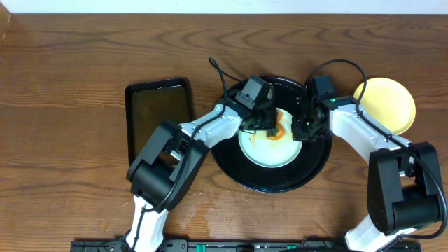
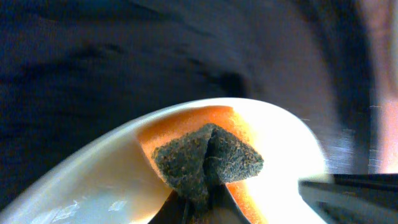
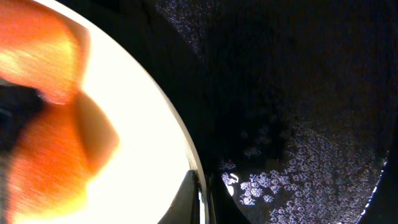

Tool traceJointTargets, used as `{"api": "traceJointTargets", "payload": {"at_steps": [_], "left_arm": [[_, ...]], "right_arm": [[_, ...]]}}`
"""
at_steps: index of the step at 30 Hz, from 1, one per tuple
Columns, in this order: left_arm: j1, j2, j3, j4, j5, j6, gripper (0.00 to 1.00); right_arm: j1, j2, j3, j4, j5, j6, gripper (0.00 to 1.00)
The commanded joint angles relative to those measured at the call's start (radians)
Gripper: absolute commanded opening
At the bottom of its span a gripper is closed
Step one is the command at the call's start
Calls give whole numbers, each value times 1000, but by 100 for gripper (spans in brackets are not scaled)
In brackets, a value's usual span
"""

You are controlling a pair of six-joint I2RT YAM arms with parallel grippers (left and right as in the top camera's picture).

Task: Clean dirty plates on tray and stack at the side
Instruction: 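Scrub the pale blue plate with the sponge in the left gripper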

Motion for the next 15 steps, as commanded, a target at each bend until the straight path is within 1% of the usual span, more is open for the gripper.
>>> {"api": "traceJointTargets", "payload": {"at_steps": [1, 4, 9, 10, 14, 15], "left_arm": [[24, 29, -13, -118, -319, 138, 7], [23, 24, 21, -204, -362, 163, 7], [8, 24, 96, -369, -373, 166, 8], [2, 24, 110, -406, -394, 169, 7], [-16, 24, 157, -545, -568, 153, 7], [-17, 24, 171, -571, -581, 154, 7]], "right_arm": [[-2, 42, -17, -18, 39, 22, 1], [-2, 42, -17, -19, 44, 59, 1], [-2, 42, -17, -15, 65, 113, 1], [-2, 42, -17, -15, 65, 113, 1], [-2, 42, -17, -15, 66, 111, 1], [-2, 42, -17, -15, 65, 111, 1]]}}
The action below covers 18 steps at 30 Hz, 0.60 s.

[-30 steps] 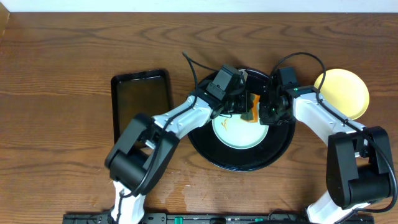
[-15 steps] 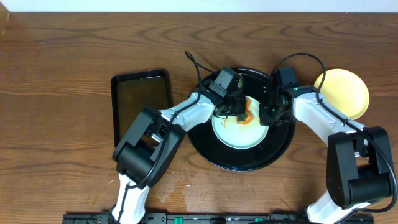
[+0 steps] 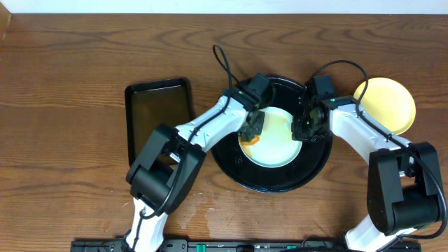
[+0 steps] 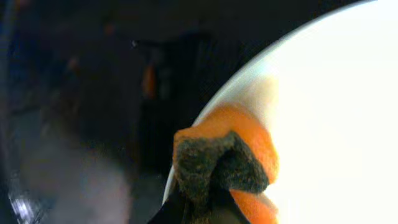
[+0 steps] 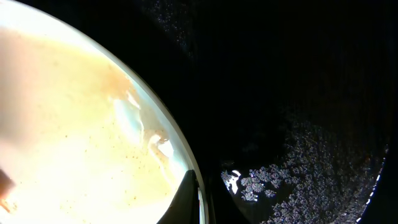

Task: Clean dirty plates on tray and stack at the side
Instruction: 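Scrub the pale blue plate with the sponge in the left gripper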

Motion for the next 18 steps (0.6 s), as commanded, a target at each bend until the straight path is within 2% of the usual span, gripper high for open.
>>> {"api": "traceJointTargets", "payload": {"at_steps": [1, 4, 6, 10, 13, 18], "left_arm": [[9, 37, 36, -91, -233, 7, 8], [10, 27, 64, -102, -98, 7, 7], [10, 26, 68, -70, 76, 3, 8], [9, 26, 53, 30, 331, -85, 8], [7, 28, 21, 94, 356, -174, 8], [3, 32, -53, 188, 423, -196, 8]], "right_arm": [[-2, 42, -18, -14, 62, 37, 1], [-2, 42, -18, -14, 62, 37, 1], [-2, 42, -18, -15, 62, 37, 1], [-2, 42, -18, -15, 63, 37, 1], [-2, 42, -18, -15, 62, 37, 1], [-2, 42, -18, -14, 62, 37, 1]]}}
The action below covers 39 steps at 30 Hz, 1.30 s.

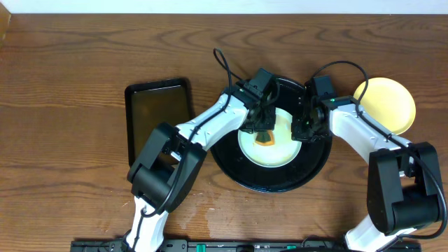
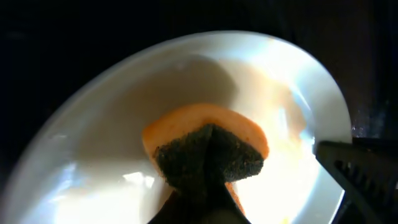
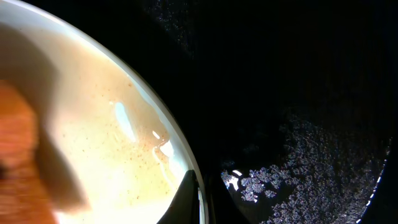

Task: Clean dirty plates on tray and stack at the side
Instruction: 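Scrub the pale blue plate with the sponge in the left gripper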

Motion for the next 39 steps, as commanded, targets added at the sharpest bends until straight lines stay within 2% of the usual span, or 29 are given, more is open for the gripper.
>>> {"api": "traceJointTargets", "payload": {"at_steps": [1, 5, 6, 14, 17, 19, 23, 26, 36, 39], "left_arm": [[-4, 21, -74, 56, 131, -50, 8], [-7, 21, -113, 14, 138, -32, 7], [-4, 21, -113, -25, 103, -31, 7], [21, 16, -79, -227, -391, -27, 8], [16, 16, -74, -213, -454, -12, 7], [11, 16, -74, -168, -416, -11, 7], [-7, 19, -90, -6, -188, -15, 8], [-26, 37, -106, 90, -67, -64, 7], [-42, 76, -106, 285, 348, -61, 8], [-42, 76, -106, 301, 382, -69, 8]], "right_arm": [[-2, 42, -18, -11, 66, 26, 1], [-2, 42, -18, -11, 66, 26, 1], [-2, 42, -18, -11, 66, 26, 1], [-2, 42, -18, -12, 66, 26, 1], [-2, 42, -18, -11, 66, 26, 1], [-2, 42, -18, -12, 67, 25, 1], [-2, 42, -18, -13, 66, 25, 1], [-2, 42, -18, -15, 66, 25, 1], [-2, 42, -18, -17, 66, 25, 1], [-2, 42, -18, -19, 66, 26, 1]]}}
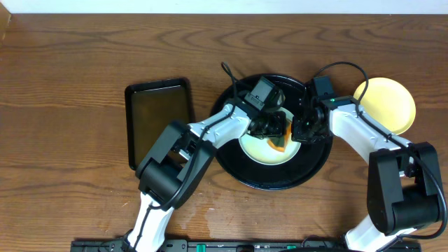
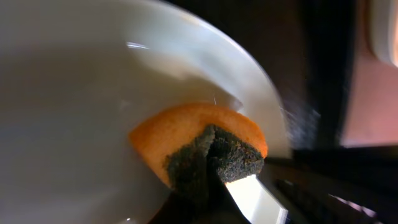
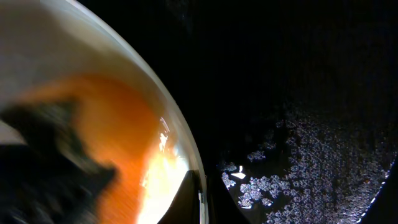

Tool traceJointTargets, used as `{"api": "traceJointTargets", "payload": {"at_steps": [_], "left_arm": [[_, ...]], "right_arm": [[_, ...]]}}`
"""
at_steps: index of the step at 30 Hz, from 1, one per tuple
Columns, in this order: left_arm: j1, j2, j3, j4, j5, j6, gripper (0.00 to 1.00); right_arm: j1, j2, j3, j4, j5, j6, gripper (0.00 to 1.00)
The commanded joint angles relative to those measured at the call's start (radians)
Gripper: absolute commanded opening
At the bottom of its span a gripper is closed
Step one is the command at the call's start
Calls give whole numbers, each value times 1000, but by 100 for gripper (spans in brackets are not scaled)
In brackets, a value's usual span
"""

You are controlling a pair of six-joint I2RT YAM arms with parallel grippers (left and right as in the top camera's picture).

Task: Clean dirty plates on tray and stack at the side
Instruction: 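Scrub the pale blue plate with the sponge in the left gripper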

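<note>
A white plate lies in the round black tray. My left gripper is shut on an orange sponge with a dark scouring side, pressed on the plate's right part. My right gripper is shut on the plate's right rim, one finger inside the rim and one outside. The sponge shows blurred in the right wrist view, close to those fingers.
A clean yellow plate rests on the table at the right of the tray. A black rectangular tray lies at the left. The wooden table surrounds both.
My left gripper has moved the sponge from the plate's middle to its right part, near the right gripper. The right gripper still holds the rim in the same place.
The sponge was first at the plate's upper right, then at its left edge, then at its middle, and now is at the right side. All the while my right gripper stayed shut on the plate's right rim.
</note>
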Motion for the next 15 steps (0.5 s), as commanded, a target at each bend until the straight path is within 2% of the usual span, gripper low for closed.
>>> {"api": "traceJointTargets", "payload": {"at_steps": [1, 5, 11, 15], "left_arm": [[-13, 23, -17, -10, 143, -9, 8], [-5, 23, -17, -76, 120, -9, 8], [65, 22, -17, -333, -58, -19, 7], [136, 10, -17, -363, -151, -19, 7]], "right_arm": [[-3, 42, -18, -3, 72, 11, 1], [-3, 42, -18, -4, 72, 11, 1], [-3, 42, -18, -6, 72, 11, 1], [-3, 42, -18, -6, 72, 11, 1]]}}
